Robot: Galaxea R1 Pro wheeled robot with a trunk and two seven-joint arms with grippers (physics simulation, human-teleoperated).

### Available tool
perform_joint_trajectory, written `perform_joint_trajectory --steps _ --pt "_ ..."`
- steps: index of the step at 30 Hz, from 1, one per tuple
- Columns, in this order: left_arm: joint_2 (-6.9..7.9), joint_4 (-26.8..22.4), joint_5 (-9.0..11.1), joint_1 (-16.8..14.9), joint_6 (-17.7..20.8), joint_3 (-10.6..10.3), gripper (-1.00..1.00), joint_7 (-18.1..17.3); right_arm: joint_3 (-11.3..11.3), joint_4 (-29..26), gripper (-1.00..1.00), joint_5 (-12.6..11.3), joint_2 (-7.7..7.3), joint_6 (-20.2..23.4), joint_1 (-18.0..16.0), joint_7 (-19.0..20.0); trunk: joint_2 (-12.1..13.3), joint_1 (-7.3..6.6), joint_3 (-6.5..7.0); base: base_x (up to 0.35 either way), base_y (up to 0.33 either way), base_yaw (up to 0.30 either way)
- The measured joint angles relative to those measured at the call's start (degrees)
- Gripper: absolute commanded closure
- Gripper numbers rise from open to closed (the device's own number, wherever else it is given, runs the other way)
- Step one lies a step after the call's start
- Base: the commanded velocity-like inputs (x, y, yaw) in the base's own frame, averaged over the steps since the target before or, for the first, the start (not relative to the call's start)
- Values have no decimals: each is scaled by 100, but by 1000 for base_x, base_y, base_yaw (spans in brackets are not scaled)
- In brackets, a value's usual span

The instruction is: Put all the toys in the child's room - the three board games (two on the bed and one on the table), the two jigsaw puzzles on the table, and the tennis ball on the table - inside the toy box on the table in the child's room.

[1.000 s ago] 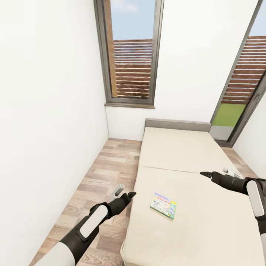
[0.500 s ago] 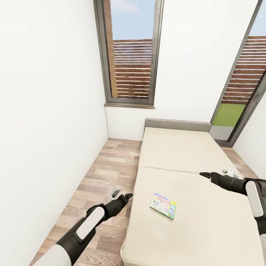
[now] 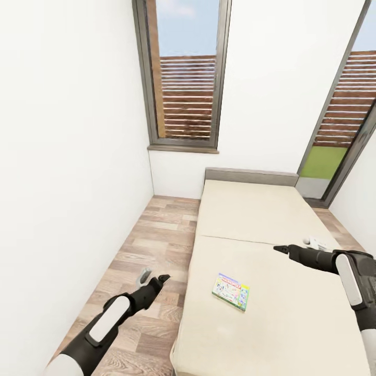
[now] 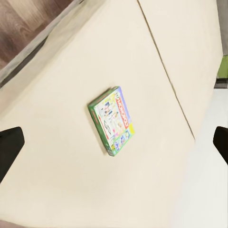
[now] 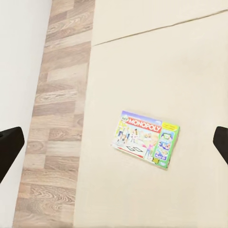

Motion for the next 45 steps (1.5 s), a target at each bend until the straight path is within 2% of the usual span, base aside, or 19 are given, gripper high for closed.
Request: perform_joint_trajectory --steps 1,2,5,8,14,19,20,21,22,23,28,31,35,40,45 --pt "16 2 6 36 0 114 -100 0 20 6 -100 2 1 0 -3 -2 0 0 0 0 0 0" --pt "16 2 8 37 0 118 -100 0 21 7 -100 3 1 0 -3 -2 0 0 0 0 0 0" --pt "52 18 10 117 -3 403 -100 3 53 19 -100 9 3 0 -12 -17 0 0 0 0 0 0" --pt "76 59 2 150 -7 526 -100 8 56 24 -100 11 -1 0 -16 -24 0 0 0 0 0 0" --pt "151 194 -27 177 -11 638 -100 9 52 38 -100 5 -11 0 -22 -25 0 0 0 0 0 0" --pt "218 294 -40 187 -13 699 -100 9 50 296 -100 2 -16 0 -70 -37 0 0 0 0 0 0" --pt "243 333 -47 191 -14 722 -100 9 53 730 -100 18 -13 -2 -223 -46 1 1 0 0 0 0" --pt "243 334 -45 192 -14 722 -100 9 54 746 -100 6 -13 0 -229 -46 0 0 0 0 0 0" --pt "267 370 -56 191 -15 735 -100 10 69 1824 -100 -2 -4 0 -732 -53 -2 -2 1 0 0 0" --pt "268 369 -56 192 -15 736 -100 12 71 1951 -100 26 -5 -1 -753 -55 2 2 0 0 0 0" --pt "283 396 -98 173 -15 737 -100 52 103 3917 -100 64 23 -1 -1580 -49 1 1 0 0 0 0" --pt "284 400 -181 166 -15 745 -100 60 124 4276 -100 95 98 -1 -1763 -41 0 0 0 0 0 0" --pt "282 402 -216 162 -15 749 -100 46 181 4389 -100 143 149 -20 -1832 -38 0 0 0 0 0 0" --pt "250 385 -221 149 -6 751 -100 25 513 4520 -100 247 220 -85 -1924 -19 0 0 -10 0 0 0" --pt "246 252 -240 143 -7 733 -100 24 612 4543 -100 268 232 -112 -1940 -7 0 0 -39 0 0 0"
